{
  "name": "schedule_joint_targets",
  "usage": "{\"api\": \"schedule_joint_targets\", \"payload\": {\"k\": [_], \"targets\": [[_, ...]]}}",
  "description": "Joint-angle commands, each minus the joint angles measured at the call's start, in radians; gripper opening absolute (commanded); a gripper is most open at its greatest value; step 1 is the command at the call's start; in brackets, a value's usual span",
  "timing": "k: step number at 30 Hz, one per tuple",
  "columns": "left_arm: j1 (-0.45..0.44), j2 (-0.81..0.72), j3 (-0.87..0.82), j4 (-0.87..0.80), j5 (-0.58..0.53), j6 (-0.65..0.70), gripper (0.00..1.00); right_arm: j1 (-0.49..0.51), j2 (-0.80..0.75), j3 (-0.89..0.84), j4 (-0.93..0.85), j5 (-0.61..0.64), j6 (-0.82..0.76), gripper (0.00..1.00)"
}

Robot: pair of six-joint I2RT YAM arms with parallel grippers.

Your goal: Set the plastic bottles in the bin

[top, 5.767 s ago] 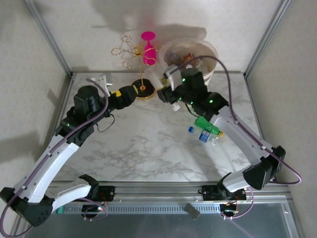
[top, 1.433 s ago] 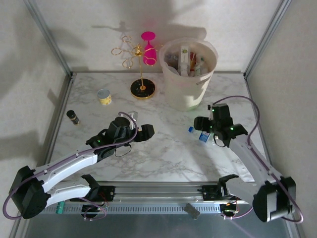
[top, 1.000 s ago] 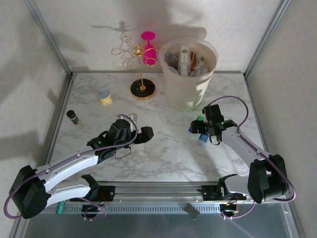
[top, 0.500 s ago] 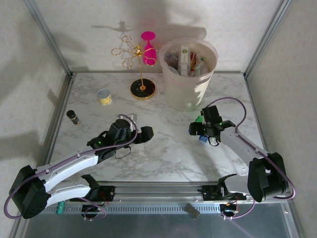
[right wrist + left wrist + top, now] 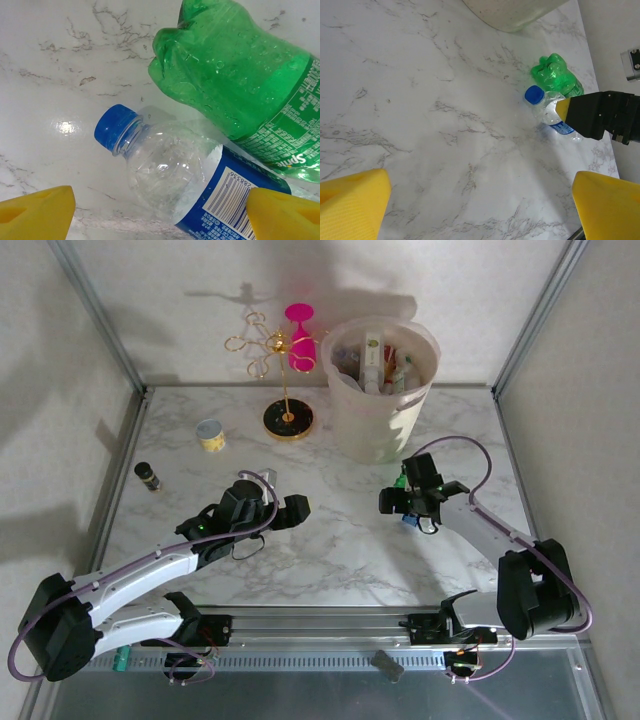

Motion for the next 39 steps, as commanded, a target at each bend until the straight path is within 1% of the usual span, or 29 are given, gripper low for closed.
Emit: {"api": "schedule_joint_targets", "payload": {"k": [1, 7, 10, 11, 13, 18, 21, 25, 28, 30, 34, 39], "targets": [[0.006, -0.013, 0.0, 0.009, -0.014, 0.012, 0.93, 0.023, 0.009, 0.025, -0.079, 0.016, 0.019, 0.89], [0.007, -0.02, -0.001, 0.011, -0.019, 0.014, 0.93, 0.022, -0.011, 0.067, -0.122, 0.057, 0.014, 0.9], [0.007, -0.024, -0.003, 0.014, -0.013, 0.018, 0.93, 0.02, 0.008, 0.069, -0.125, 0.132, 0.021, 0.92], [0.008, -0.027, -0.003, 0.014, -0.012, 0.019, 0.93, 0.019, 0.021, 0.068, -0.125, 0.159, 0.028, 0.94], [0.007, -0.034, -0.005, 0.016, -0.014, 0.021, 0.93, 0.008, 0.05, 0.067, -0.12, 0.187, 0.038, 0.95], [0.009, -0.036, -0.003, 0.008, -0.014, 0.03, 0.93, 0.007, 0.102, 0.067, -0.099, 0.172, 0.036, 0.96], [0.01, -0.043, -0.005, 0.007, -0.019, 0.033, 0.93, 0.009, 0.118, 0.071, -0.101, 0.109, 0.029, 0.96], [0.014, -0.039, -0.006, 0.011, -0.014, 0.034, 0.94, 0.043, 0.108, 0.075, -0.116, 0.021, 0.016, 0.96], [0.016, -0.033, -0.005, 0.016, -0.008, 0.035, 0.94, 0.073, 0.1, 0.068, -0.119, -0.006, 0.019, 0.95], [0.017, -0.029, -0.005, 0.02, -0.004, 0.033, 0.93, 0.081, 0.112, 0.063, -0.117, 0.002, 0.017, 0.93], [0.019, -0.026, 0.001, 0.021, 0.001, 0.031, 0.93, 0.086, 0.146, 0.057, -0.09, 0.009, 0.018, 0.87], [0.021, -0.026, -0.002, 0.016, -0.003, 0.027, 0.93, 0.087, 0.196, 0.069, -0.038, 0.051, 0.035, 0.79]]}}
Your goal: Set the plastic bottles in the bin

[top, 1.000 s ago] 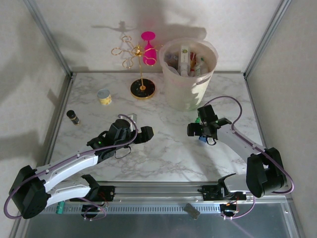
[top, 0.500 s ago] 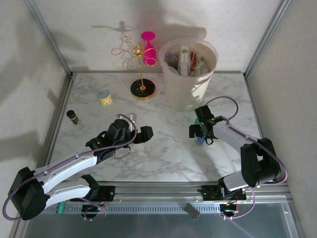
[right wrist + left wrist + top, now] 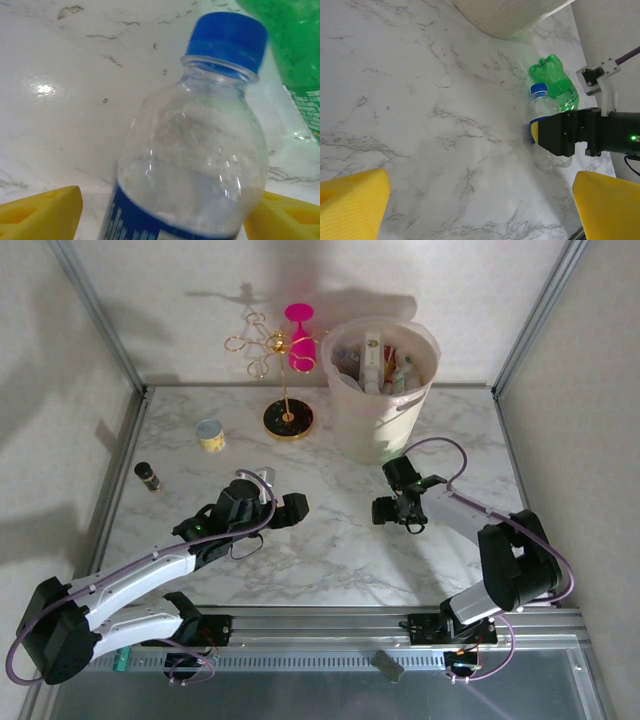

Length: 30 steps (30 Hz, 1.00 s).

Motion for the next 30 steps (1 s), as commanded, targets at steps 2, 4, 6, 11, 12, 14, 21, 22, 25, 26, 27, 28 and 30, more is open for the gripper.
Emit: {"api": "schedule_joint_targets", "payload": {"k": [2, 4, 6, 11, 12, 14, 21, 22, 25, 26, 27, 28, 30], "targets": [[0.01, -0.009, -0.002, 0.009, -0.004, 0.008, 0.93, 0.007, 0.054, 0.026, 0.051, 0.021, 0.021, 0.77], [0.01, -0.013, 0.0, 0.006, -0.004, 0.006, 0.93, 0.011, 0.077, 0.031, 0.064, 0.014, 0.022, 0.75], [0.01, -0.019, 0.002, 0.001, -0.007, 0.006, 0.94, 0.015, 0.088, 0.032, 0.074, 0.01, 0.023, 0.73], [0.011, -0.026, 0.0, -0.002, -0.009, 0.0, 0.93, 0.031, 0.077, 0.025, 0.089, -0.003, 0.025, 0.61], [0.012, -0.028, 0.001, -0.002, -0.009, -0.002, 0.93, 0.036, 0.071, 0.024, 0.087, -0.005, 0.025, 0.57], [0.011, -0.032, 0.003, -0.004, -0.007, -0.005, 0.93, 0.046, 0.053, 0.017, 0.084, -0.004, 0.026, 0.54], [0.009, -0.081, 0.032, -0.04, -0.002, -0.005, 0.93, 0.106, -0.077, -0.007, 0.066, -0.025, 0.036, 0.47], [0.009, -0.089, 0.043, -0.05, -0.002, -0.002, 0.93, 0.119, -0.102, -0.007, 0.059, -0.029, 0.039, 0.47], [0.007, -0.115, 0.086, -0.086, -0.002, 0.018, 0.93, 0.152, -0.176, -0.003, 0.048, -0.043, 0.042, 0.46], [0.007, -0.12, 0.104, -0.098, -0.002, 0.03, 0.93, 0.163, -0.204, 0.0, 0.049, -0.047, 0.043, 0.46], [0.007, -0.125, 0.128, -0.115, -0.002, 0.047, 0.93, 0.175, -0.239, 0.002, 0.051, -0.051, 0.042, 0.46], [0.007, -0.125, 0.158, -0.137, -0.003, 0.068, 0.93, 0.187, -0.271, 0.008, 0.053, -0.059, 0.036, 0.46], [0.007, -0.119, 0.23, -0.185, -0.016, 0.111, 0.93, 0.204, -0.332, 0.026, 0.054, -0.065, 0.026, 0.46]]}}
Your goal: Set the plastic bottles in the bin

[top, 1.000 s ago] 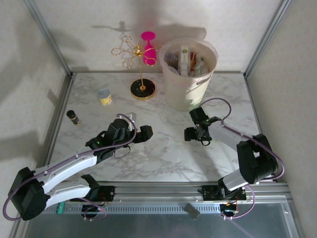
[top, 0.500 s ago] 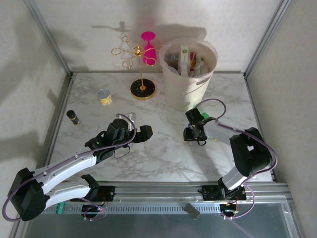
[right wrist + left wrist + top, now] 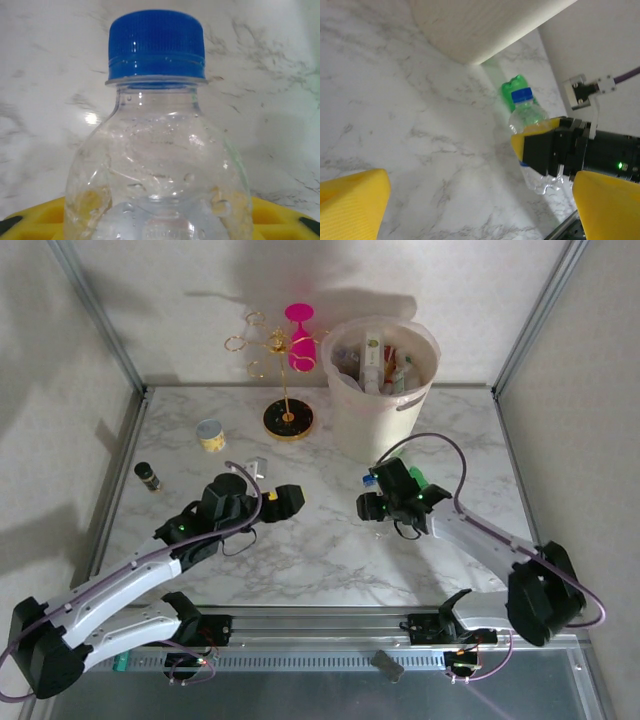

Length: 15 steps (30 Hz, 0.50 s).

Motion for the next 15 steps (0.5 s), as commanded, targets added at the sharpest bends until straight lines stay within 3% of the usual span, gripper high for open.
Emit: {"api": "schedule_joint_targets", "payload": {"k": [1, 8, 15], "targets": [[0.007, -0.008, 0.134, -0.084, -0.027, 0.094, 0.93, 0.026, -0.097, 0.038, -0.015, -0.025, -0.006, 0.46], [0.008, 0.087, 0.363, -0.153, -0.087, 0.192, 0.93, 0.026, -0.167, 0.208, -0.019, -0.023, -0.07, 0.45], [0.008, 0.164, 0.461, -0.15, -0.103, 0.223, 0.93, -0.055, -0.022, 0.546, -0.012, 0.002, -0.131, 0.42]]}}
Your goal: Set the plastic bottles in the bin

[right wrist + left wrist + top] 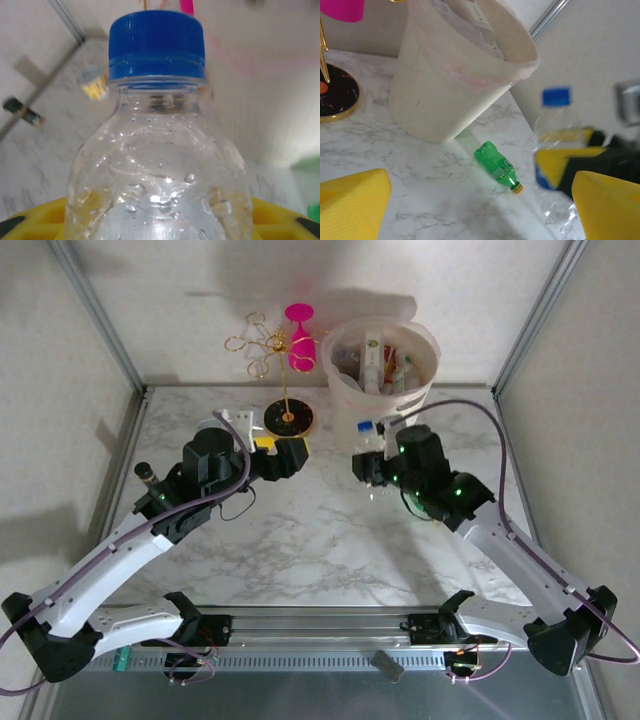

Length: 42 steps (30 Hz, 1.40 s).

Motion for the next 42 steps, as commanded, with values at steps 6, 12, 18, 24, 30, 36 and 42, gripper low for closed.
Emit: {"api": "schedule_joint_targets", "payload": {"k": [6, 12, 18, 24, 30, 36, 42], "targets": [[0.008, 0.072, -0.007, 0.045, 0.002, 0.001, 0.92, -0.249, 0.291, 0.453, 0.018, -0.053, -0.03, 0.41], [0.009, 0.131, -0.079, 0.135, 0.078, -0.08, 0.91, -0.379, 0.549, 0.723, 0.005, -0.118, -0.005, 0.4], [0.053, 0.154, -0.175, 0.187, 0.166, -0.146, 0.91, -0.428, 0.765, 0.936, -0.057, -0.142, -0.003, 0.4], [0.077, 0.142, -0.202, 0.182, 0.152, -0.128, 0.91, -0.434, 0.881, 1.007, -0.108, -0.177, -0.023, 0.4], [0.09, 0.157, -0.208, 0.2, 0.175, -0.135, 0.92, -0.433, 0.854, 0.866, -0.07, -0.201, -0.024, 0.46], [0.108, 0.155, -0.208, 0.206, 0.183, -0.138, 0.92, -0.433, 0.818, 0.822, -0.06, -0.193, -0.036, 0.63], [0.115, 0.15, -0.202, 0.212, 0.199, -0.143, 0.92, -0.432, 0.777, 0.862, -0.074, -0.183, -0.046, 0.73]]}}
